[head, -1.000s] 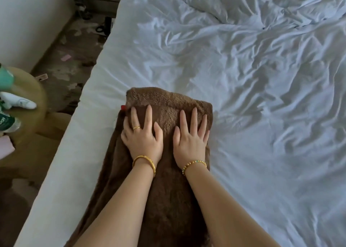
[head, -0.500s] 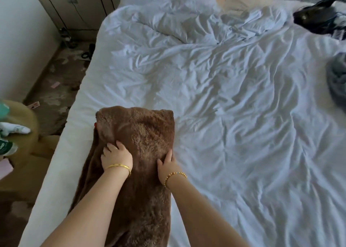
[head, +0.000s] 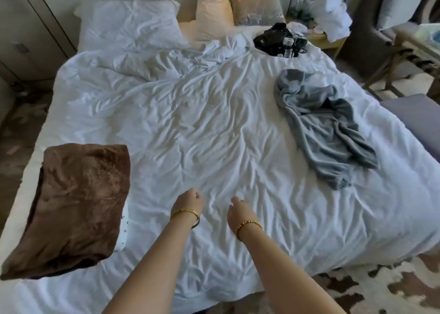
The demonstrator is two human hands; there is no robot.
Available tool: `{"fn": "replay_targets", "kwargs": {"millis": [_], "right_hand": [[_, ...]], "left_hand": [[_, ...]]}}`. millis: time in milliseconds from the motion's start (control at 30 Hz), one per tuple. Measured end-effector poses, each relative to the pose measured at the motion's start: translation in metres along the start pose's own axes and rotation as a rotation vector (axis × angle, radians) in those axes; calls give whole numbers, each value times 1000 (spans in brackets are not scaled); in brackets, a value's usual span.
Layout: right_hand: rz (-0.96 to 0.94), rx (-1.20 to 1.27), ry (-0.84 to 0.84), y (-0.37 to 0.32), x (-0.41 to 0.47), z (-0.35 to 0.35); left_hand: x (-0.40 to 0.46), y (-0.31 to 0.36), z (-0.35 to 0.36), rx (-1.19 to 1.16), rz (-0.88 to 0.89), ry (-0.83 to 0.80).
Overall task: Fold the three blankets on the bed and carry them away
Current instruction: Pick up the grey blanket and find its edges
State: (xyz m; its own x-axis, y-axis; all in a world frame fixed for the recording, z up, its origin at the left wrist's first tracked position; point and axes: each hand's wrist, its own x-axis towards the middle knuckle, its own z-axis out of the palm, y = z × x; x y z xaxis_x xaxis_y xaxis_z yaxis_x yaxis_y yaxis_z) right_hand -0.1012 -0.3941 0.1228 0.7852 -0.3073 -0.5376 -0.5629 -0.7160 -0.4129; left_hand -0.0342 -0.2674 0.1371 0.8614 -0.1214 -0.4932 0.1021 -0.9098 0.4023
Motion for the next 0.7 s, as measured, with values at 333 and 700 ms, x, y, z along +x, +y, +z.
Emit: {"fn": "replay_targets", "kwargs": {"millis": [333,700], "right_hand": [[150,51,132,202,-34,-115],[256,75,82,325,46,-214]], "left_hand": [[-48,212,102,23,255,-130],[26,361,190,134,282,-241]]}}
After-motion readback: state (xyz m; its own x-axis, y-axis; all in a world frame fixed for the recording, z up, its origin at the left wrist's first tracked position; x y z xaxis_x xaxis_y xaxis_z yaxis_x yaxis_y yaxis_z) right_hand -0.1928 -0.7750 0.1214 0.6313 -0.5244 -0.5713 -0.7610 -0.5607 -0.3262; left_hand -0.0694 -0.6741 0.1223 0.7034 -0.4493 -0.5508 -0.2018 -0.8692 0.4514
